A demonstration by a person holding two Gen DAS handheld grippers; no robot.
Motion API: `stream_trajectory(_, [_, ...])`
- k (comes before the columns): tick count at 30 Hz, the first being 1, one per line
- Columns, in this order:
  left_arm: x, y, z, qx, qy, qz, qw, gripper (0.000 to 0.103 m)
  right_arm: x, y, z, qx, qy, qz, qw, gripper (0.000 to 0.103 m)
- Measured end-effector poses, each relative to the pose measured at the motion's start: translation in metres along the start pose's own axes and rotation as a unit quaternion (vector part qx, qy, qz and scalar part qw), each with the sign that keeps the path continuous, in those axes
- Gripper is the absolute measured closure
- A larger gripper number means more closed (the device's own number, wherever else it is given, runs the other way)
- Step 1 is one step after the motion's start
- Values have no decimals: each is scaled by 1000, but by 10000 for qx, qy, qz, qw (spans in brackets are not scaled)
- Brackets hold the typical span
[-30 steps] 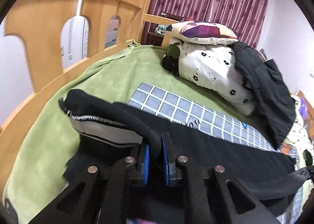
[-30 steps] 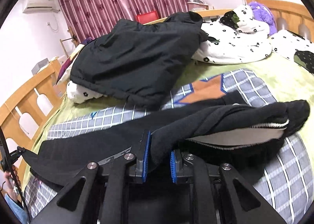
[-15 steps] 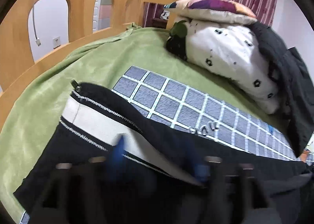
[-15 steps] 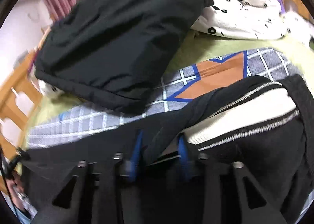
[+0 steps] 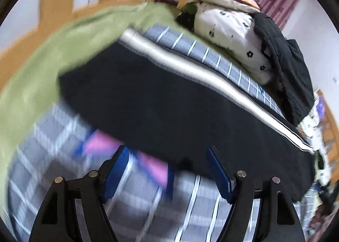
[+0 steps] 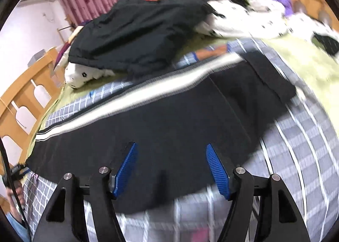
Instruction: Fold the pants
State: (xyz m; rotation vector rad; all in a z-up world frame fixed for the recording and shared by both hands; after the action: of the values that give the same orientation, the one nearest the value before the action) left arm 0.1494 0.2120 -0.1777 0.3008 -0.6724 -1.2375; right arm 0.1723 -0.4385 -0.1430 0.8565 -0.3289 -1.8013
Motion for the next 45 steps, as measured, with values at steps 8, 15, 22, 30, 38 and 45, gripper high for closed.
stream_trajectory(8, [-28, -4, -16, 108, -576, 785, 9952, 31, 51, -29, -18, -329, 228, -932, 9948, 33])
stream_trajectory(15, [-44, 31, -48, 276, -574, 1244, 9902, 49, 61, 11, -64, -81, 547, -1406, 9885, 38])
stream_trajectory(22, [-32, 58, -65, -2, 77, 1081, 9941, 90, 54, 50, -101, -193, 184, -1533, 9878, 77])
stream_trajectory(30, [9, 64, 19, 394, -181, 267, 9987, 91, 44, 70, -23, 257, 730, -1659, 9831, 84])
stream_trajectory(38, [-1, -19, 54, -76, -483, -105, 9987, 90, 92, 15, 49, 98, 587, -1379, 9887, 83])
stream_trajectory(45, [-9, -66, 37, -369, 133, -100, 9992, 77, 133, -54, 46, -433, 149, -1189, 9918, 62])
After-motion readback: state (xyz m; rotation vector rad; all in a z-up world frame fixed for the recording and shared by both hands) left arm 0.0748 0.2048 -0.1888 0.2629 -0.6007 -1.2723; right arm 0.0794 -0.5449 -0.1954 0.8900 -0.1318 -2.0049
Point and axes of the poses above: each gripper's, at about its wrist camera, not at the fingertips, and z roughly against the way its jaws point, x to its right, y to its top, the point moved 3 cm from there along -z, roughly the way its jaws point, and after that the axes turned 7 degrees about -z, right-handed, at the moved point
